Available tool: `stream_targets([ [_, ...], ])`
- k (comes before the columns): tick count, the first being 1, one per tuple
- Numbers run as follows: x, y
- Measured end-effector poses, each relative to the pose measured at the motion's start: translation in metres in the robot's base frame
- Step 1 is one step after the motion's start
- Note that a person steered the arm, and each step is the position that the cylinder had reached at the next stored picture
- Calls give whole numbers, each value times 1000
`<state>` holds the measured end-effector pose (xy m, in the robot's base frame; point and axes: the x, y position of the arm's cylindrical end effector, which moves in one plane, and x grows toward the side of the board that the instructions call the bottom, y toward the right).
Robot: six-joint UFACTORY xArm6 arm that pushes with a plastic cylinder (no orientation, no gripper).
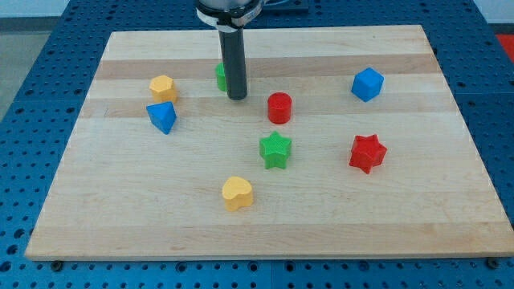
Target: Place the green circle above the red circle
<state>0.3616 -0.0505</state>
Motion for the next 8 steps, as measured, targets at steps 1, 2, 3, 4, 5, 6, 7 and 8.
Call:
stream_targets([
  [1,0,-16],
  [2,-1,-34],
  [3,-6,-48],
  [4,-15,-49],
  [5,-34,-38],
  [6,-45,-5],
  [7,-45,32],
  [8,-44,33],
])
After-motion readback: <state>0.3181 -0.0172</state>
